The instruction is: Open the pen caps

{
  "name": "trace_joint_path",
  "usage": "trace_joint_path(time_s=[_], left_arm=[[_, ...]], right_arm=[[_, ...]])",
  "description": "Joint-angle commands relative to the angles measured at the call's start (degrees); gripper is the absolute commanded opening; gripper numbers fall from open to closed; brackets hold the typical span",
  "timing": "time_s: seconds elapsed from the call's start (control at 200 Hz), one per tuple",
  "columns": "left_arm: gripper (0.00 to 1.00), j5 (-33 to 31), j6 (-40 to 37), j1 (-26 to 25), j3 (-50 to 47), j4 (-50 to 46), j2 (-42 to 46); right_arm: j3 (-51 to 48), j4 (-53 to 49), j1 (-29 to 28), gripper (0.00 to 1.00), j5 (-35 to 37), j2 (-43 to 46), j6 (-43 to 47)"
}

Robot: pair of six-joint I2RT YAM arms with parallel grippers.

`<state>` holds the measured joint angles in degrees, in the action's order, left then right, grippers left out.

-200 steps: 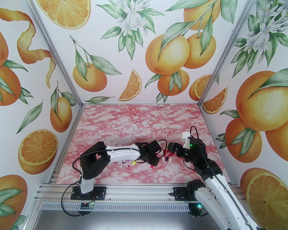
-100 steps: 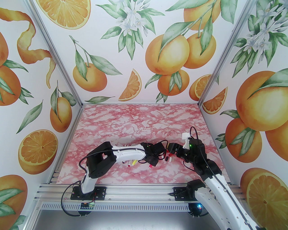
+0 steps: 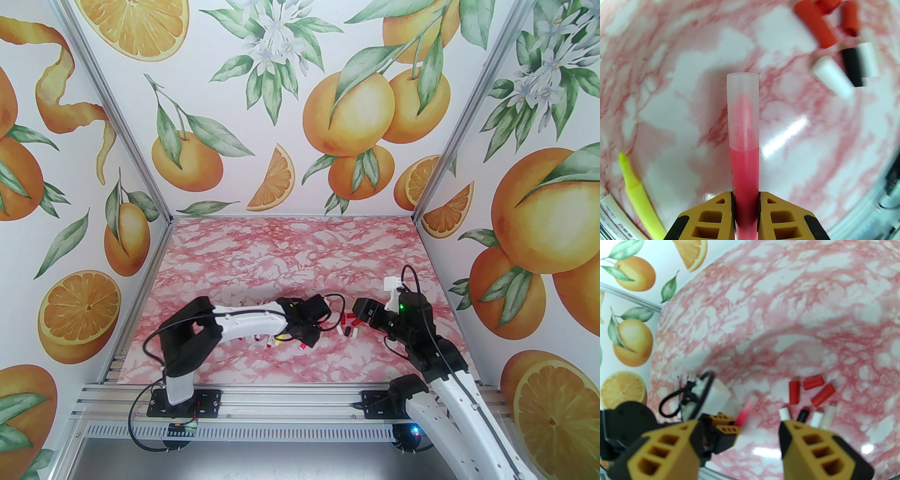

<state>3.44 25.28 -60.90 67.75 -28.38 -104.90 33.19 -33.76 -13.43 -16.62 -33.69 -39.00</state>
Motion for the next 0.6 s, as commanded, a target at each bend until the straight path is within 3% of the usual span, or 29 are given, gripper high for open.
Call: trace_joint_path(time_s=[0.0, 0.37, 0.595], left_arm=[[0.2, 8.8, -1.6, 2.4, -2.9, 7.9, 6.6], [0.2, 30.7, 3.1, 9.0, -13.8, 27.8, 14.4], [0.21, 34.6, 6.5, 9.3, -16.1, 35.7, 15.1]], right_arm=[[1.9, 0.5, 0.0, 0.58, -2.4, -0.3, -0.5], [-2.2, 13.5, -3.8, 0.6, -7.9, -5.3, -6.6], [-2.5, 18.5, -9.8, 0.62, -4.2, -9.6, -8.8]])
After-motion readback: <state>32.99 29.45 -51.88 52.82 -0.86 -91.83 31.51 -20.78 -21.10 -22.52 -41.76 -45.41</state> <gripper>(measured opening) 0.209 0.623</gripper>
